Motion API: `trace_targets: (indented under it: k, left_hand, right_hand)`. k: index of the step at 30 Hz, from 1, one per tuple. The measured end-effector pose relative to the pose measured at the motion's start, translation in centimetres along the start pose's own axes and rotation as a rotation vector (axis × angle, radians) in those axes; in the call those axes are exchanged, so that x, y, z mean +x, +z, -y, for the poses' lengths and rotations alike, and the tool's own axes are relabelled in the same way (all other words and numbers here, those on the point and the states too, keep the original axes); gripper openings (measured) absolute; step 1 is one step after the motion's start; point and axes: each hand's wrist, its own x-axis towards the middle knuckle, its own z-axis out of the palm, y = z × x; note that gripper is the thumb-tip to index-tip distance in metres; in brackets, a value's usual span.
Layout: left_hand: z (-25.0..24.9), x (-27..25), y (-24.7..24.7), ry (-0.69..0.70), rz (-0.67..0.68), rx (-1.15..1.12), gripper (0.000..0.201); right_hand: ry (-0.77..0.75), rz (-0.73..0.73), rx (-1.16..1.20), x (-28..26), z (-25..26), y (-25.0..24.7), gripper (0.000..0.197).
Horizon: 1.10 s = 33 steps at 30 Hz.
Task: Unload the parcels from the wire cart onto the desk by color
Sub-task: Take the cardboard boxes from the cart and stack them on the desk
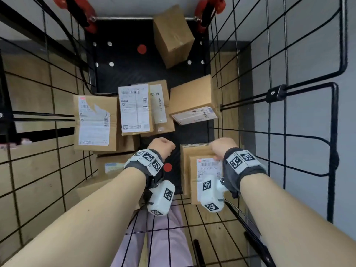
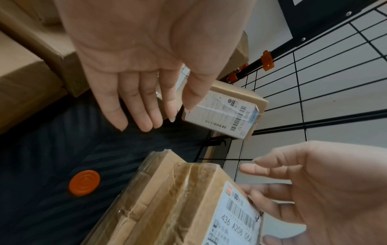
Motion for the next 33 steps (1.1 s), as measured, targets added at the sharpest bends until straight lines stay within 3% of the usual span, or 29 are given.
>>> trace_targets:
  k: [6,8,11,13,15,18,23,25,29,31,33]
  left_hand:
    - [-0.2,1.8,0.5,-0.004,-0.016,-0.015,0.005]
    - [0.3,2.0,0.5,-0.022,-0.014,-0.014,0.006]
    - [1.5,2.3,0.3,-0.077,0.008,0.015,0.019]
    - [2.0,2.2,0.2,-0.125,0.048,0.031,0.028]
    - [2.3,1.8,0.4,-0.191,0.132,0.028,0.034]
    - [2.2,0.7,0.8,-0.315,0.246,-0.062,0.033]
    - [0.7,-0.4,-0.3,-0.284,0.183,-0.086,0.033]
    - [-0.3,-1.0,-1.3,-0.21,0.13,-0.041,0.042]
    - [-2.5,-3.6,-3.6,-0.091,0.054,0.056,0.048]
    - [-3.2,-4.9,-4.6,-0.07,0.045,0.039,0.049]
    - [-3.8,-6.8,-5.7,-0.05,0.025,0.003,0.048]
  right_hand:
    - [0.152,0.129,0.344,1.2,-0.6,0.7,0.019]
    - [0.112,0.087,0.217,1.8,-1.4,1.4,0.025]
    - [0.034,-0.027,-0.164,2.5,-2.5,2.0,0.036]
    - [0.031,-0.011,-0.22,2.9,-2.4,2.1,0.033]
    - [0.103,0.07,-0.093,2.8,-2.0,2.4,0.033]
    - [0.141,0.328,0.019,1.8,-1.9,2.8,0.045]
    - [0.114,0.454,0.183,0.0,-1.9,1.9,0.056]
    - [0.033,0.489,0.167,-0.9,-1.5,1.4,0.067]
    - [-0.225,0.546,-0.024,-3.6,0.5,0.8,0.107]
    - [-0.334,0.509,-0.17,-5.3,1.7,0.4,0.127]
    - [-0.417,0.446,-0.267,-7.4,2.8,-0.3,0.132]
